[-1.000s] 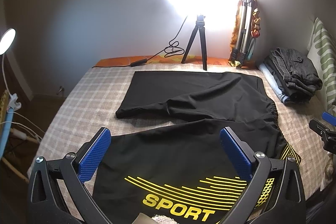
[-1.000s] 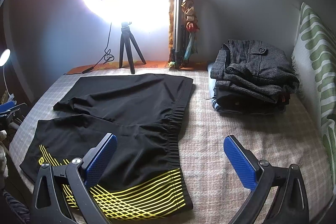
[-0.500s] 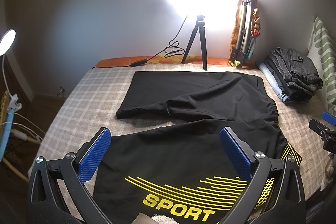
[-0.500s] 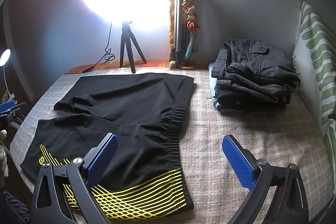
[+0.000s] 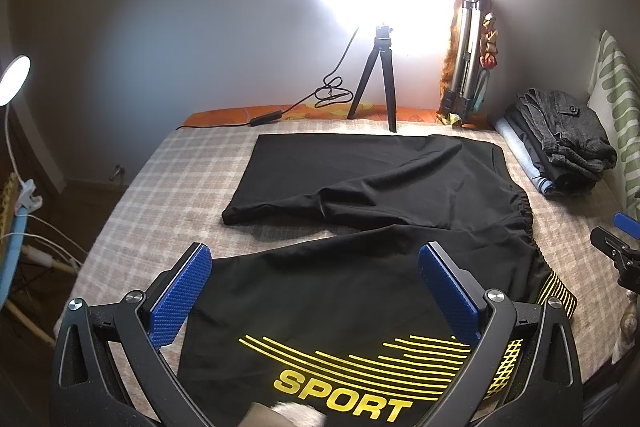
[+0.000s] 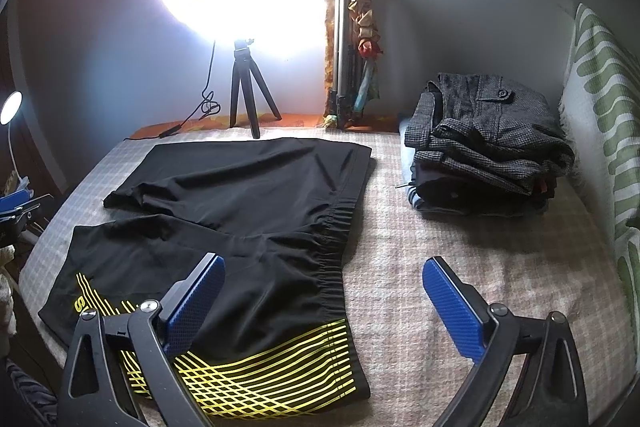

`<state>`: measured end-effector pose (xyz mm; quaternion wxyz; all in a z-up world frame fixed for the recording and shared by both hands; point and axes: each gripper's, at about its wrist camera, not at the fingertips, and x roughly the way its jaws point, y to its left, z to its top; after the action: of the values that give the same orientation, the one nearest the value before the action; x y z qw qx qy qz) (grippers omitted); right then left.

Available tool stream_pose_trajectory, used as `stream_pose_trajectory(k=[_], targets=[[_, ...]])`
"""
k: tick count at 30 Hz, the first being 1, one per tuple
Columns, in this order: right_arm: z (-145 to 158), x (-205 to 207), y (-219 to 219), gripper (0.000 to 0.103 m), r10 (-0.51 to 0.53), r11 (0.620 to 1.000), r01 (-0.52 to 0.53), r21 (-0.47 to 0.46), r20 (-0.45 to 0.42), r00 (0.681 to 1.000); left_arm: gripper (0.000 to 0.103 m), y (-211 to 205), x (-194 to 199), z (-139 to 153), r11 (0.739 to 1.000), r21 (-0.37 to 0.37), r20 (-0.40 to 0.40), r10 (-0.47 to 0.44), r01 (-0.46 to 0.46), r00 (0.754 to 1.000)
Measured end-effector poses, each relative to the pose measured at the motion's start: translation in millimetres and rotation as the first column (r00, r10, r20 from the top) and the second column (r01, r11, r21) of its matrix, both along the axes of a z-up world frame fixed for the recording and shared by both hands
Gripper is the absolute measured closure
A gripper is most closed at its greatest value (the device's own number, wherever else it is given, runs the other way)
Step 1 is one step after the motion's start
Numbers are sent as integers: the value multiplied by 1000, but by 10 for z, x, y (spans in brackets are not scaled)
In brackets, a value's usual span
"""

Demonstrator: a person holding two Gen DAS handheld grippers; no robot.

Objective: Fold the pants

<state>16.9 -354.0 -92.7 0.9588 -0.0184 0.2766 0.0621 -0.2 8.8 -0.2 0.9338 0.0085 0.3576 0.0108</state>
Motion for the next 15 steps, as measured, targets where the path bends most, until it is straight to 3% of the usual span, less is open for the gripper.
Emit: stream_pose_trajectory(k=[15], targets=[[10, 21, -18, 3, 22, 1000, -23, 7, 35, 999, 0, -45, 74, -79, 999, 34, -13, -31, 32, 999]])
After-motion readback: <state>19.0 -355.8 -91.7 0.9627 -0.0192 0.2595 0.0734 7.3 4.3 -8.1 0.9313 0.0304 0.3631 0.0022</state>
